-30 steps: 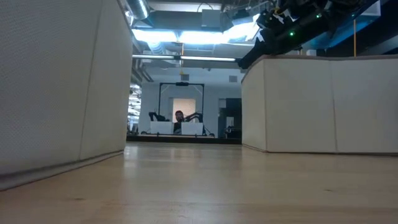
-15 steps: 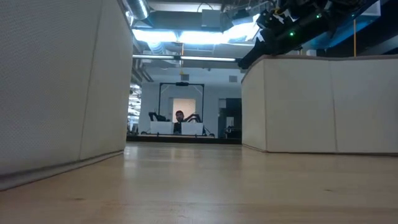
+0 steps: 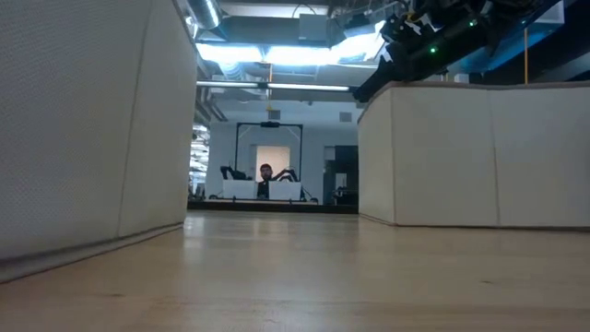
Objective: Sort clothes
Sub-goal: Put the blue polo shirt into the left laundry organizer
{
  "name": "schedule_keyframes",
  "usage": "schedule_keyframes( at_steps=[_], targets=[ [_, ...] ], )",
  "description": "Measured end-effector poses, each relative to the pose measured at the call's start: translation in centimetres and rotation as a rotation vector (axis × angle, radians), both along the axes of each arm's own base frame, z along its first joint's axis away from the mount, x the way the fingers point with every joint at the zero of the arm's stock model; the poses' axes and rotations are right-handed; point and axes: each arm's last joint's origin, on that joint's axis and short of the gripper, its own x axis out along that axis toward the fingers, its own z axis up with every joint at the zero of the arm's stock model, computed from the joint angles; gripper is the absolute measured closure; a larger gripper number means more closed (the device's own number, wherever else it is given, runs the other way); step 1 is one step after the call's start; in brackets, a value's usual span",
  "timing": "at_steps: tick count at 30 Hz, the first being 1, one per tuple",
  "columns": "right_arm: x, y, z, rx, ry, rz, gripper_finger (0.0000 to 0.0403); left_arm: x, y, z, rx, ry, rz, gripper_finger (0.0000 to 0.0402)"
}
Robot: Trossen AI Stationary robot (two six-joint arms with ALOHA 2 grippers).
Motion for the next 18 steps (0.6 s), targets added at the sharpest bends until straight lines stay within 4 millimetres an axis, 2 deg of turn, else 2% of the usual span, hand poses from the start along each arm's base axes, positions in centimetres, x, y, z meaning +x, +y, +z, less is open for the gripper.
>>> schedule_keyframes(
  at_steps=[5, 11, 15, 18],
  targets=[
    [0.1, 0.0, 0.1, -0.005, -0.015, 0.0, 0.0165, 0.2, -2.2, -3.2, 0.16, 0.065, -0.024, 0.0273],
    [0.1, 0.0, 0.1, 0.006, -0.018, -0.005, 0.0165, 0.5, -3.2, -7.7, 0.243, 0.112, -0.055, 0.0273],
    [0.1, 0.0, 0.1, 0.007, -0.018, -0.005, 0.0165, 0.7, -3.2, -8.1, 0.251, 0.112, -0.101, 0.0273],
    [0.1, 0.0, 0.1, 0.006, -0.019, -0.005, 0.0165, 0.6, -2.9, -6.5, 0.224, 0.127, -0.116, 0.0273]
  ],
)
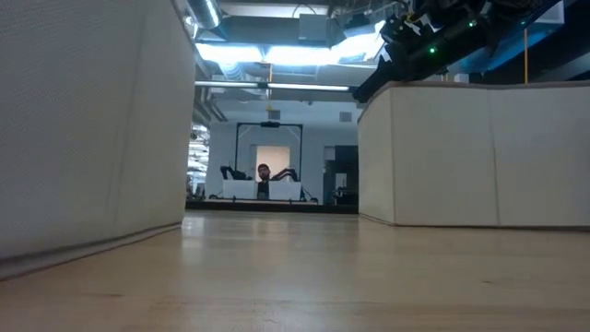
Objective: Sort clothes
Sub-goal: Put the blue polo shirt into the left laundry organizer, then return to Home Position
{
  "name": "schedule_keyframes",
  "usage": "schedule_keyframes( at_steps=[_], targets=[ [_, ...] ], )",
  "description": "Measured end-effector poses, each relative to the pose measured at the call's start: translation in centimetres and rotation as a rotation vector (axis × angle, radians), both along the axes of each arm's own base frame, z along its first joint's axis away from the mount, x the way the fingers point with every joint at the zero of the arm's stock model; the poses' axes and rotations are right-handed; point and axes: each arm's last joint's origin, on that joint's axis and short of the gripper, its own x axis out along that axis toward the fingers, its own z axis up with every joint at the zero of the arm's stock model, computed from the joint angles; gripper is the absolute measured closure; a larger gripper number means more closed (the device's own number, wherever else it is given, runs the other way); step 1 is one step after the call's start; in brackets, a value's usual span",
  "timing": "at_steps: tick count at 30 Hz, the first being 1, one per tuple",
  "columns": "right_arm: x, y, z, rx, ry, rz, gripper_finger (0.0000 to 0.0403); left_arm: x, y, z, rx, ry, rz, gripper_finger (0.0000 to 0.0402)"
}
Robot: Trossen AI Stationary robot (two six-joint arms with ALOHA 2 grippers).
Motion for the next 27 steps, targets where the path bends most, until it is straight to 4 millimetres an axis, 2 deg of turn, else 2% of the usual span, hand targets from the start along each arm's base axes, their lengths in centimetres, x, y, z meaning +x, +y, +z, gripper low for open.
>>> schedule_keyframes(
  at_steps=[5, 9, 14, 20, 24, 27],
  targets=[
    [0.0, 0.0, 0.0, -0.001, -0.003, 0.0, 0.0165, -0.8, 1.1, 5.3, -0.095, -0.059, -0.003, 0.0273],
    [0.0, 0.0, 0.0, -0.001, -0.004, 0.0, 0.0165, -2.0, 2.2, 9.7, -0.182, -0.212, -0.024, 0.0273],
    [0.0, 0.0, 0.0, 0.0, -0.005, 0.0, 0.0165, -4.2, 4.5, 13.9, -0.171, -0.432, -0.018, 0.0273],
    [0.0, 0.0, 0.0, 0.0, -0.005, 0.0, 0.0165, -5.9, 7.3, 16.6, -0.017, -0.675, 0.013, 0.0273],
    [0.0, 0.0, 0.2, 0.0, -0.008, 0.001, 0.0165, -5.7, 8.6, 17.3, 0.149, -0.755, 0.014, 0.0273],
    [0.0, 0.1, 1.1, 0.009, -0.023, 0.043, 0.0165, -4.8, 9.6, 17.9, 0.262, -0.795, 0.002, 0.0273]
  ],
)
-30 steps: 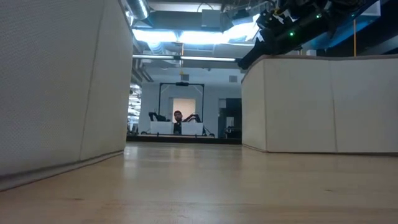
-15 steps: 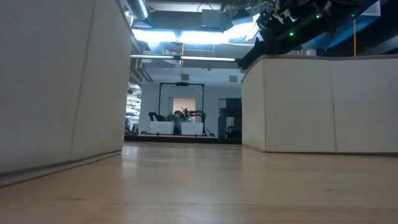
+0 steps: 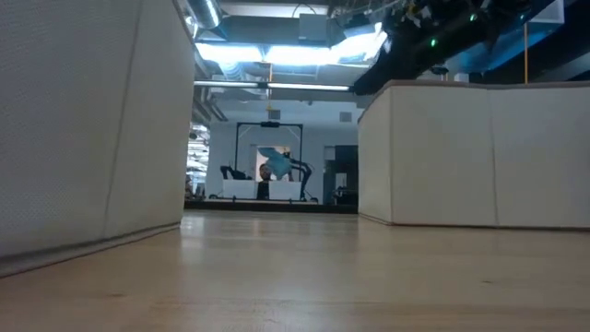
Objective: Sort clothes
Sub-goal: Return to Home Position
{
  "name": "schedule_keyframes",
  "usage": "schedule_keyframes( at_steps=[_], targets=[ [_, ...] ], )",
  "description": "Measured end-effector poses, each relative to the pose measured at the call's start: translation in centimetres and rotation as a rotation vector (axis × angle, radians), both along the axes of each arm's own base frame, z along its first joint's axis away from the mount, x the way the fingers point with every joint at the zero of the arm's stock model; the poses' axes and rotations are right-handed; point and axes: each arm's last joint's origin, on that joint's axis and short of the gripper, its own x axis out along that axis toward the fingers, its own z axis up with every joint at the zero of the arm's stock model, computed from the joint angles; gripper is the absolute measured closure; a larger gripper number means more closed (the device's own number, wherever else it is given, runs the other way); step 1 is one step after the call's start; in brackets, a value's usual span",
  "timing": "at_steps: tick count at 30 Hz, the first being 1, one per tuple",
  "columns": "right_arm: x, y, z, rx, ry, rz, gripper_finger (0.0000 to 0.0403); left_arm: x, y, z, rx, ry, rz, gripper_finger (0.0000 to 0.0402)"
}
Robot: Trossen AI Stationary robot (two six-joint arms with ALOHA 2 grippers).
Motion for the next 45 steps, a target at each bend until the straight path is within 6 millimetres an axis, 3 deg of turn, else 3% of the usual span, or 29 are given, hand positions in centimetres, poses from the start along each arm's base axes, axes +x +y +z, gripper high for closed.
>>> schedule_keyframes(
  at_steps=[6, 14, 23, 29, 31, 41, 45],
  targets=[
    [-1.5, 0.4, 4.3, -0.033, -0.106, 0.141, 0.0165, 2.1, 1.6, 0.6, 0.158, -0.014, -0.117, 0.0273],
    [-6.7, 0.2, 6.9, -0.038, -0.153, 0.132, 0.0165, 3.7, 5.3, 0.9, 0.283, -0.004, -0.033, 0.0273],
    [-9.8, 0.6, 5.7, -0.073, -0.217, 0.115, 0.0165, 4.3, 9.8, 0.6, 0.235, 0.008, 0.092, 0.0273],
    [-10.2, 0.8, 2.5, -0.108, -0.26, 0.119, 0.0165, 5.5, 12.2, -1.0, 0.169, 0.041, 0.093, 0.0273],
    [-10.4, 0.9, 2.3, -0.13, -0.29, 0.109, 0.0165, 5.8, 12.7, -1.2, 0.151, 0.036, 0.07, 0.0273],
    [-12.1, 0.8, 3.5, -0.03, -0.393, 0.193, 0.0169, 5.2, 13.0, -2.6, 0.213, 0.029, 0.036, 0.0291],
    [-12.4, 1.1, 3.1, 0.036, -0.405, 0.265, 0.0208, 3.5, 12.3, -3.4, 0.21, -0.028, 0.056, 0.0324]
  ],
)
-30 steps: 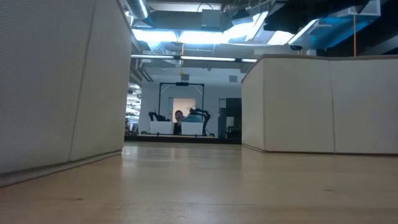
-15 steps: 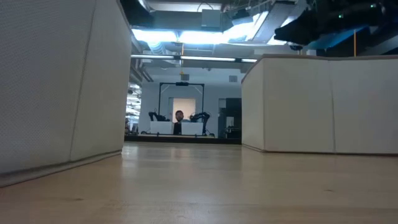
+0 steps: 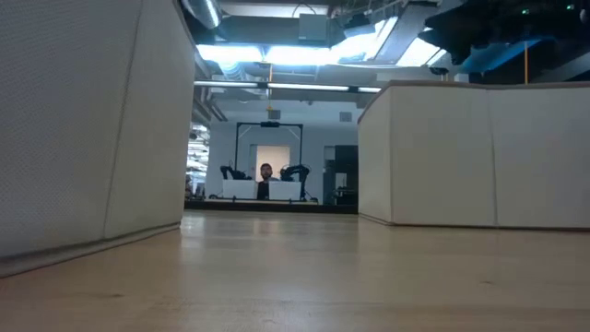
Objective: Sort clothes
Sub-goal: Return to Home Position
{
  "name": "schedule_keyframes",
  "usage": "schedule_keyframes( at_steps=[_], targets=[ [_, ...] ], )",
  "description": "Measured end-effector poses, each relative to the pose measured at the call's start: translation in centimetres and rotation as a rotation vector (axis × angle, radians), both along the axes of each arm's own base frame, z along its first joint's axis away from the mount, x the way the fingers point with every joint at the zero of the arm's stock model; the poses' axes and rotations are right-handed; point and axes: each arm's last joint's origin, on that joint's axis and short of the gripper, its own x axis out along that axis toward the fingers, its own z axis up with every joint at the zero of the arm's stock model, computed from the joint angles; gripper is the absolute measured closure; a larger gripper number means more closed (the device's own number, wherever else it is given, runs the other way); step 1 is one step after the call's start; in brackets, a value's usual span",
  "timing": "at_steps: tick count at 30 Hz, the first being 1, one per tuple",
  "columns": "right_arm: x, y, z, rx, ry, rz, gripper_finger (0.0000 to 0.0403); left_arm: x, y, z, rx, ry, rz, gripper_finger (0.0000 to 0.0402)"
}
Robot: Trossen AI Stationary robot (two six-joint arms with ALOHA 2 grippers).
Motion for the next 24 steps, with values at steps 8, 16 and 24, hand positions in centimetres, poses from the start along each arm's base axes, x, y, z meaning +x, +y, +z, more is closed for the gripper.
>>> schedule_keyframes(
  at_steps=[8, 16, 24],
  targets=[
    [-0.6, 0.2, -2.2, 0.072, 0.005, -0.092, 0.0336, -4.0, -1.9, -1.3, -0.057, -0.152, 0.035, 0.0376],
    [-1.4, 2.3, -4.5, 0.174, -0.03, -0.043, 0.0398, -5.8, -2.7, -3.6, -0.103, -0.257, 0.052, 0.04],
    [-1.8, 5.6, -5.8, 0.171, -0.072, 0.109, 0.0392, -6.3, -3.1, -3.9, -0.106, -0.27, 0.036, 0.0399]
  ],
)
